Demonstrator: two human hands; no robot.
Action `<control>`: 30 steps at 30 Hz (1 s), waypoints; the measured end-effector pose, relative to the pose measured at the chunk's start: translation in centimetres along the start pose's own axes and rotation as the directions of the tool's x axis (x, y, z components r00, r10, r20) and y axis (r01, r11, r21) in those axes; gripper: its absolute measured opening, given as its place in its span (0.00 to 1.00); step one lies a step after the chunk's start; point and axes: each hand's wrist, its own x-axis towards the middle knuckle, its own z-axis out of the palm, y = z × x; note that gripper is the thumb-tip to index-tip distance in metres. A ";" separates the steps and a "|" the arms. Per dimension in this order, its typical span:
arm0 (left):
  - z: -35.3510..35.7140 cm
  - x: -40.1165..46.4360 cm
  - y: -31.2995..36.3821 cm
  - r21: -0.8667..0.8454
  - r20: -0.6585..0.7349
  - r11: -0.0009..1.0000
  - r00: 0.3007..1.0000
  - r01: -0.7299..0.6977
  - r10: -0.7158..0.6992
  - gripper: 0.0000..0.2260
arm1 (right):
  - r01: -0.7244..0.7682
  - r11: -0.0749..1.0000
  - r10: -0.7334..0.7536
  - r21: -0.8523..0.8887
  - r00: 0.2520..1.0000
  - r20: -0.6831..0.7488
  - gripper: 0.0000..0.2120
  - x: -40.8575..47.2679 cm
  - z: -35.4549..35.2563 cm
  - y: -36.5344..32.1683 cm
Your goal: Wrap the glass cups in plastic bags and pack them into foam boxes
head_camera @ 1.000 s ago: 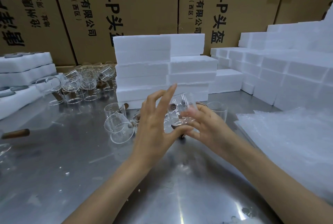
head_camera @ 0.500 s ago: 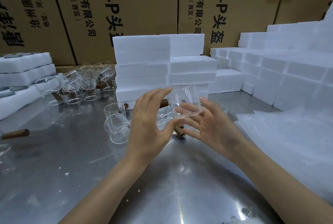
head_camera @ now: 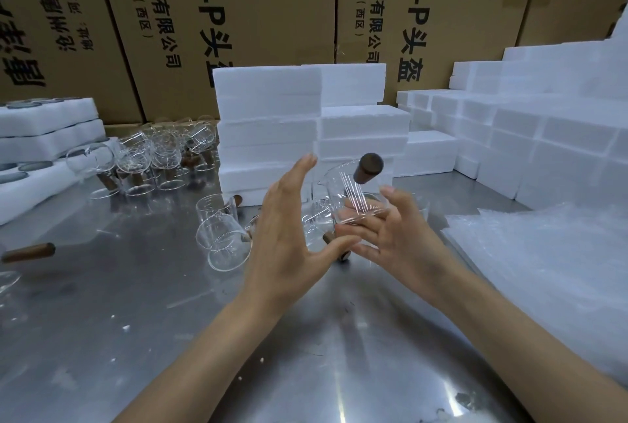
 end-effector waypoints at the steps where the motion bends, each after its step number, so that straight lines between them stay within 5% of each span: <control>1: 0.1 0.0 0.1 -0.013 0.013 1.000 1.000 0.007 -0.007 0.41 | -0.009 1.000 0.009 -0.001 1.000 0.018 0.33 -0.1 0.0 -0.1; 7: -0.2 0.0 0.2 -0.002 -0.008 1.000 1.000 0.016 -0.016 0.30 | -0.054 0.998 0.058 -0.045 0.994 0.089 0.30 0.1 -0.1 0.0; 15: -0.4 0.1 0.1 0.116 -0.039 0.993 0.998 -0.038 0.043 0.30 | 0.124 0.939 -0.140 -0.322 0.990 -0.027 0.34 0.0 -0.1 0.6; 21: -0.4 0.3 0.3 0.058 0.028 0.995 0.996 -0.086 0.084 0.33 | 0.161 0.939 -0.187 -0.303 0.981 -0.058 0.33 0.3 -0.5 0.9; 24: -0.2 0.3 0.7 -0.169 0.117 0.979 0.989 0.110 -0.091 0.43 | 0.135 0.974 -0.150 -0.184 0.986 -0.071 0.35 0.3 -0.6 0.7; 27: -0.2 0.2 1.0 -0.383 0.267 0.812 0.894 0.441 -0.360 0.45 | 0.111 0.988 -0.120 -0.111 0.990 -0.070 0.35 0.1 -0.7 0.3; 30: 0.0 0.4 0.8 -0.495 0.361 0.665 0.828 0.559 -0.428 0.41 | 0.091 0.992 -0.095 -0.090 0.994 -0.049 0.34 0.0 -0.8 -0.1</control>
